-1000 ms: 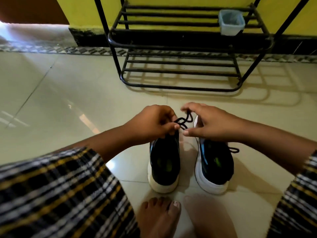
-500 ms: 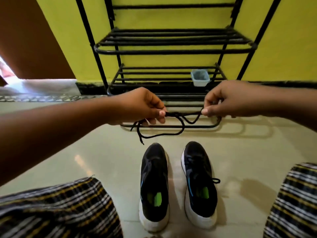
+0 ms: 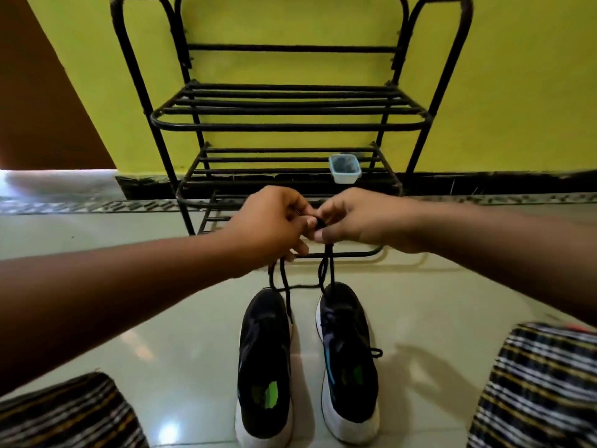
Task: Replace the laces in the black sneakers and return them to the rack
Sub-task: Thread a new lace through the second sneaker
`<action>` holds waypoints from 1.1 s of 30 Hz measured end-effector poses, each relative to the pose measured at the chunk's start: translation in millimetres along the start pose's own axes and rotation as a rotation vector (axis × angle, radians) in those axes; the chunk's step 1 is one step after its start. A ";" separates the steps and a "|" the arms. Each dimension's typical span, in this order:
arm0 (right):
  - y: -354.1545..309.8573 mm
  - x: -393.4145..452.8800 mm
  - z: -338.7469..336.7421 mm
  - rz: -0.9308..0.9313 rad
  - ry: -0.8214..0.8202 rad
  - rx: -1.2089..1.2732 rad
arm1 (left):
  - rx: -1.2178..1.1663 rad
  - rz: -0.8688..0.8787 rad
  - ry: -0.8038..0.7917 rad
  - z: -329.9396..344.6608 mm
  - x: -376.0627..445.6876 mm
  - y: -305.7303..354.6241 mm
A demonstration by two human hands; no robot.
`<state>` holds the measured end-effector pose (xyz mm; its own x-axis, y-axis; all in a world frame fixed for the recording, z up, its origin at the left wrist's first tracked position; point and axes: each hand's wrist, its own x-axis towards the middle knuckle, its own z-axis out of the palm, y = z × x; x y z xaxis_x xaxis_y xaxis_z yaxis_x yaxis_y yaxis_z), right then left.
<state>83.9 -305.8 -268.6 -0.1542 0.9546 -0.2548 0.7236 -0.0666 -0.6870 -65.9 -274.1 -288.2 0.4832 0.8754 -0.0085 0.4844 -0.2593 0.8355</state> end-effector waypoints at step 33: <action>80.0 24.9 61.0 0.112 0.042 0.294 | -0.174 -0.237 0.076 23.9 -15.1 -99.3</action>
<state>97.0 -305.0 -371.5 -0.0521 0.9476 -0.3153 0.5078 -0.2467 -0.8254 -103.9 -271.3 -384.2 0.3128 0.9328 -0.1789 0.4417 0.0239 0.8968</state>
